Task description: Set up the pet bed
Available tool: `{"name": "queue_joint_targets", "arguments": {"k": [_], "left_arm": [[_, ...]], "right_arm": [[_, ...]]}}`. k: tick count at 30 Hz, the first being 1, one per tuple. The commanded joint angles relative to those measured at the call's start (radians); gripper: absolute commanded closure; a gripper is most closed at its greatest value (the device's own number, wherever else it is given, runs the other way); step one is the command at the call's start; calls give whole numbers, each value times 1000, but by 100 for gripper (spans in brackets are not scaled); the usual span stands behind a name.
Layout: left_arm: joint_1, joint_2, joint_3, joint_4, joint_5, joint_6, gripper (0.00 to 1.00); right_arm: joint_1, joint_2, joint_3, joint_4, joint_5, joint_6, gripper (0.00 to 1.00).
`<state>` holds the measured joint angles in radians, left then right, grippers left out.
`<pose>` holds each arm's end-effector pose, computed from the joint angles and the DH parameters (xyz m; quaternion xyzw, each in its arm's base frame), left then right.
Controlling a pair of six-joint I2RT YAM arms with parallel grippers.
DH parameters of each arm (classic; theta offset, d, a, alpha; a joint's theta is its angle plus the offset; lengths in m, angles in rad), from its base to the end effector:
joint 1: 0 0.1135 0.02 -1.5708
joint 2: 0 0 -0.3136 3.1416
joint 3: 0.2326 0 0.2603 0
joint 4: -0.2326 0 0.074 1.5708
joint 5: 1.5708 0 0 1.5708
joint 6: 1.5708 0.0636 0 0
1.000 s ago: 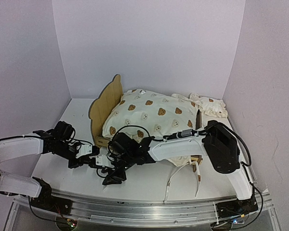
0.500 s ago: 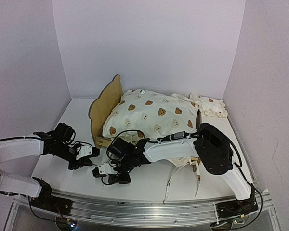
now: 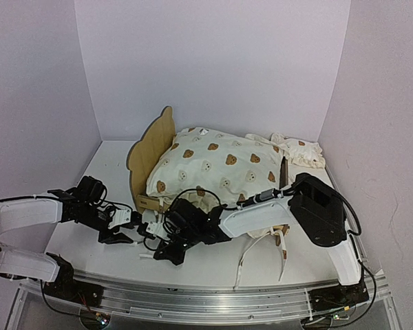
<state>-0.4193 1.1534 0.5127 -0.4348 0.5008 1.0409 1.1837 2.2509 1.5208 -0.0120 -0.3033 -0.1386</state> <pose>0.1643 -0.1067 0.1827 0.6717 0.6593 -0.1561 0.2996 0.1882 0.5121 0.1421 -0.6036 0.6769 0.3185 0.2758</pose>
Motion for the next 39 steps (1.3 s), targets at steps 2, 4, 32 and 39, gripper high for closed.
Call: {"name": "queue_joint_targets", "arguments": {"k": [2, 4, 32, 39], "left_arm": [[22, -82, 38, -45, 89, -13, 47], [26, -94, 49, -50, 116, -75, 48], [30, 111, 196, 344, 163, -949, 55], [33, 119, 182, 390, 237, -1003, 69]], "right_arm": [[-15, -122, -164, 511, 188, 467, 100], [-15, -120, -207, 641, 290, 576, 100], [4, -67, -206, 773, 503, 661, 100], [5, -71, -207, 777, 493, 635, 100]]}}
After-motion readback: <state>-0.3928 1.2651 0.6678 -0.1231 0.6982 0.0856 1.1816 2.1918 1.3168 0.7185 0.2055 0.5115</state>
